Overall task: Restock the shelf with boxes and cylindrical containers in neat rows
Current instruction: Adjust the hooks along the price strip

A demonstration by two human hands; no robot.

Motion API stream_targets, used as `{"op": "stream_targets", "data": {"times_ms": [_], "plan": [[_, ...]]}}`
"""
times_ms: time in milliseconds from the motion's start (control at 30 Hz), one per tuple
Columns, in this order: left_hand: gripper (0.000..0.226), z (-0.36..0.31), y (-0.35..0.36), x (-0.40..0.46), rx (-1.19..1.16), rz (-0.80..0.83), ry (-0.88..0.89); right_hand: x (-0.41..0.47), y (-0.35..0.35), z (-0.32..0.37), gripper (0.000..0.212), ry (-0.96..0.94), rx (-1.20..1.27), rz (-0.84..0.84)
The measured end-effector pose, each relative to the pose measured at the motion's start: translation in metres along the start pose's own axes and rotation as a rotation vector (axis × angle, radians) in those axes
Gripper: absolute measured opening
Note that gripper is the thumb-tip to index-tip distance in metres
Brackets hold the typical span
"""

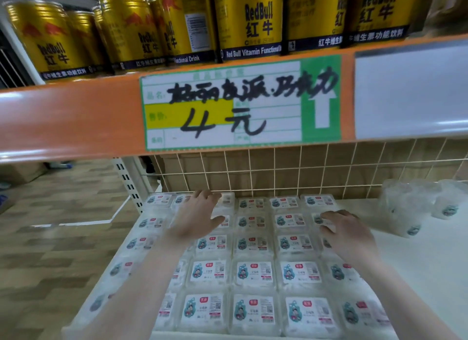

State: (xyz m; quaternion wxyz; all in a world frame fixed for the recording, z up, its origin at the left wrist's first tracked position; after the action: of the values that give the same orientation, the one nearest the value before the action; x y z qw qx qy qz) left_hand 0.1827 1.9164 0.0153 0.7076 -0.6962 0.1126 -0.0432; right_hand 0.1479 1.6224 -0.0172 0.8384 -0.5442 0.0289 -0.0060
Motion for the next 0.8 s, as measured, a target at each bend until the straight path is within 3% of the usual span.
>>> {"op": "stream_targets", "data": {"times_ms": [133, 300, 500, 800], "plan": [[0.059, -0.020, 0.017, -0.042, -0.237, -0.011, -0.139, -0.010, -0.010, -0.026, 0.034, 0.032, 0.093, 0.000], [0.055, -0.066, 0.024, -0.084, -0.218, -0.087, -0.223, -0.038, -0.026, -0.052, 0.035, -0.011, 0.136, -0.010], [0.052, -0.114, 0.022, -0.120, -0.310, -0.147, -0.238, -0.082, -0.048, -0.081, 0.031, -0.067, 0.153, -0.153], [0.054, -0.173, 0.016, -0.163, -0.287, -0.150, -0.193, -0.176, -0.067, -0.137, 0.028, 0.041, 0.117, -0.375]]}}
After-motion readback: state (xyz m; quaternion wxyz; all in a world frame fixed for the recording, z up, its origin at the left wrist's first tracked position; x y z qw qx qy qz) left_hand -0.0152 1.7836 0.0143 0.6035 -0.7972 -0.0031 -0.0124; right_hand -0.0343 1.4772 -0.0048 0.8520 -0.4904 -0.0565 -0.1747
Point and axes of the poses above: each hand's wrist, its own x-axis towards the middle knuckle, its own y-axis out of the palm, z = x × y, the point moved 10 cm from there along x, towards the middle knuckle, and after that the axes turned 11 degrees about z, right-handed, at the moved point
